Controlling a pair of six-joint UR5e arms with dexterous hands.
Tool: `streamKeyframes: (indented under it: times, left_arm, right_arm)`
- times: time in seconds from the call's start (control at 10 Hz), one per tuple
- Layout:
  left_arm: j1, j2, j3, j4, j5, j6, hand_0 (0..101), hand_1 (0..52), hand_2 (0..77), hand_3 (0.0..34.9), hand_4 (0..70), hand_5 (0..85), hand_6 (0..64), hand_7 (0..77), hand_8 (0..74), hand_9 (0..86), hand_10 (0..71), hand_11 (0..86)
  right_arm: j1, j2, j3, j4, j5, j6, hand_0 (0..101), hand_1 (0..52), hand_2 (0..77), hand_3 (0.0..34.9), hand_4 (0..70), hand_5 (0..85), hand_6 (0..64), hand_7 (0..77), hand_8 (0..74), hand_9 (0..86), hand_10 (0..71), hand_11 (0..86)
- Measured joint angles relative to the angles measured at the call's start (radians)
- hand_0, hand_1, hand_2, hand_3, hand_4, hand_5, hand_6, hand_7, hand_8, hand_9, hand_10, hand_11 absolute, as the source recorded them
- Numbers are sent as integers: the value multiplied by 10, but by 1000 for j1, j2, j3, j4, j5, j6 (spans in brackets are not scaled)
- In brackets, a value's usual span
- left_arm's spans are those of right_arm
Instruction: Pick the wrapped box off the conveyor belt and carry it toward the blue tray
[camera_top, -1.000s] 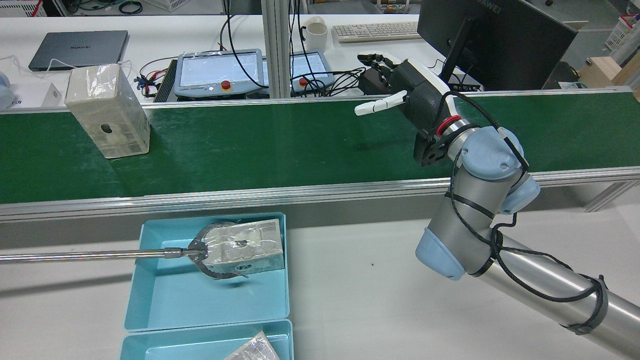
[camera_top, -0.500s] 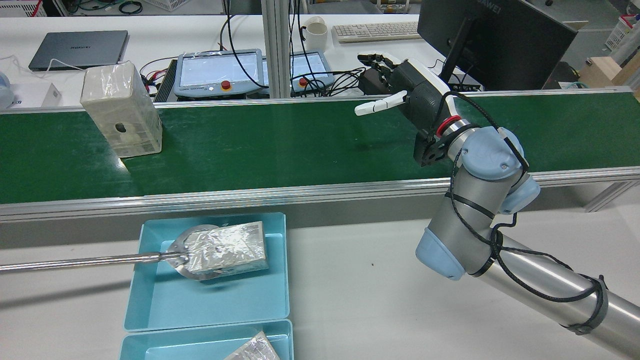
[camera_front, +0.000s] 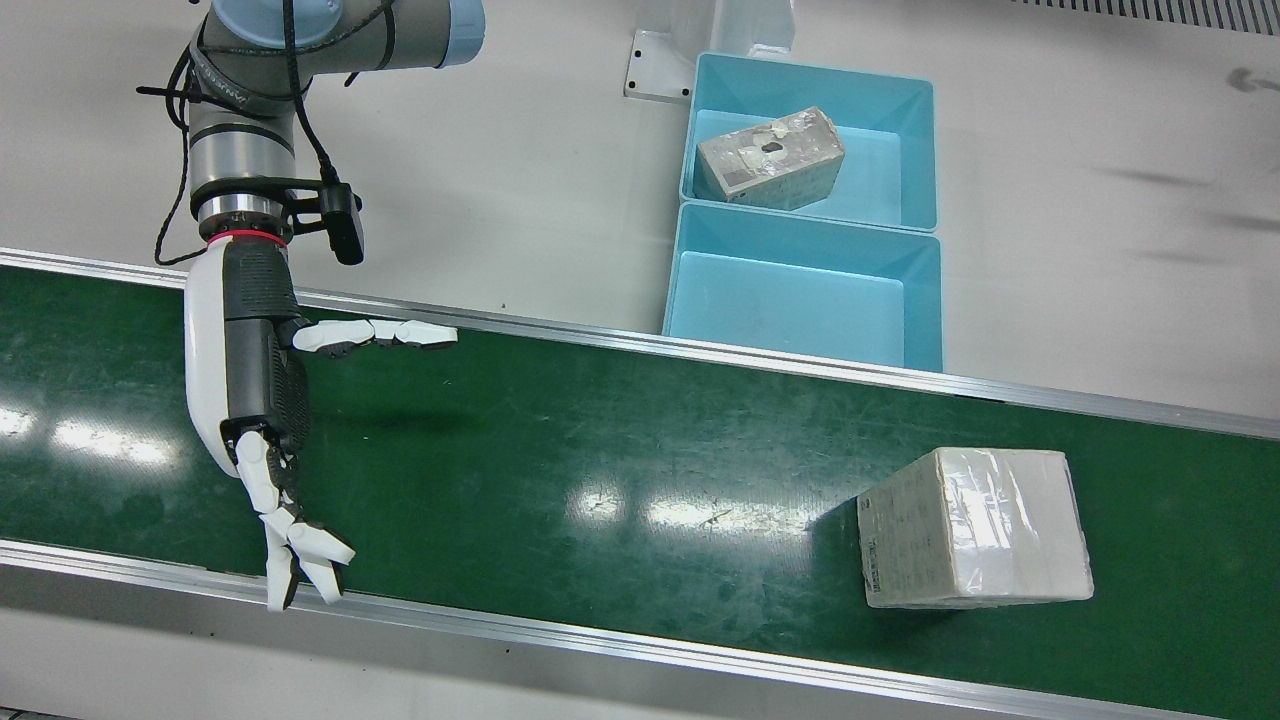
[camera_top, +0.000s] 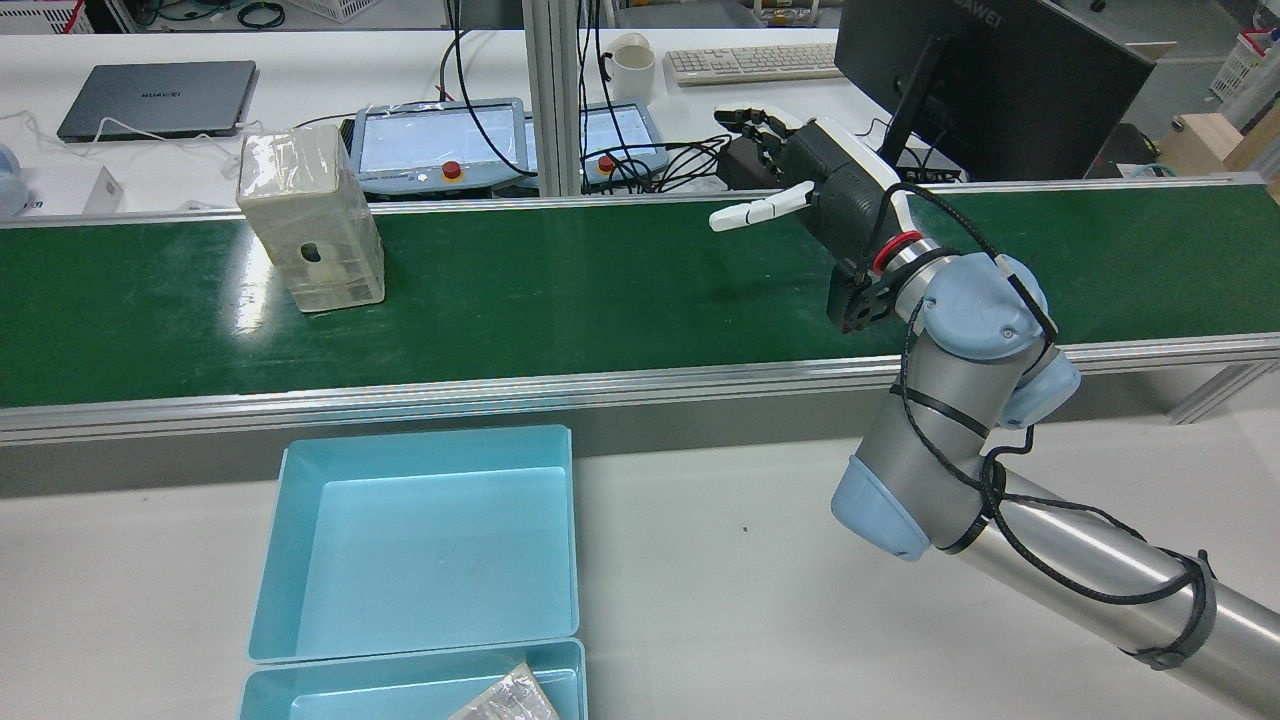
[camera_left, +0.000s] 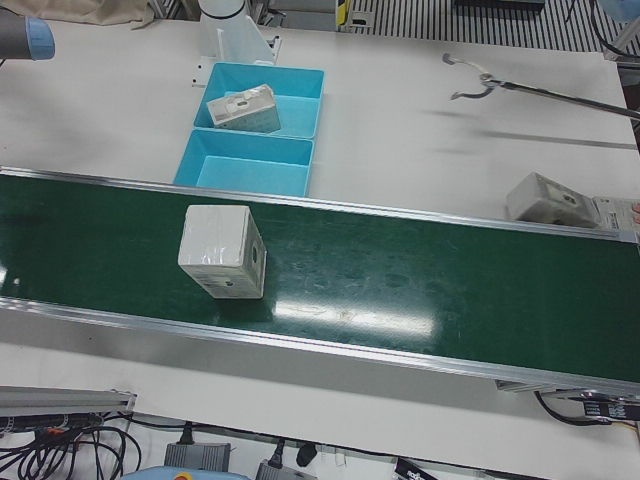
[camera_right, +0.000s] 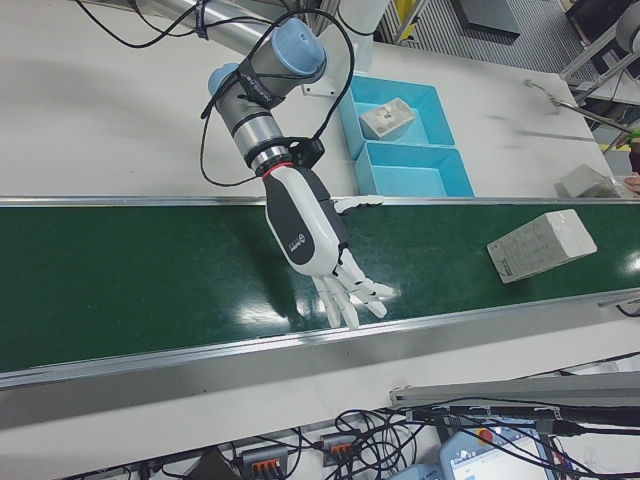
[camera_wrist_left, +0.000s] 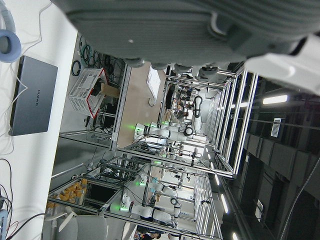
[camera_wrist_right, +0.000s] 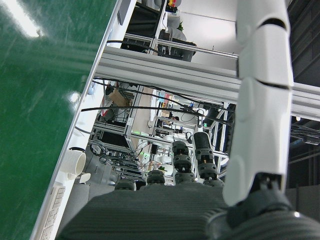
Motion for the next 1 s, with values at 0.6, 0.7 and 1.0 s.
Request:
streamKeyframes:
  times: [0.6, 0.7, 1.0]
  left_arm:
    - [0, 0, 0, 0, 0, 0, 0, 0, 5, 0, 0, 5, 0, 5, 5, 0, 5, 5]
    - [0, 0, 0, 0, 0, 0, 0, 0, 5, 0, 0, 5, 0, 5, 5, 0, 0, 5]
    - [0, 0, 0, 0, 0, 0, 0, 0, 5, 0, 0, 5, 0, 5, 5, 0, 5, 5]
  right_arm:
    - [-1, 0, 0, 0, 0, 0, 476, 136, 109, 58, 44, 245, 49, 38, 22, 16, 0, 11]
    - [-1, 0, 0, 0, 0, 0, 476, 136, 109, 58, 44, 245, 49, 38, 22, 16, 0, 11]
    - [-2, 0, -5, 0, 0, 0, 475, 136, 109, 57, 38, 245, 49, 38, 22, 16, 0, 11]
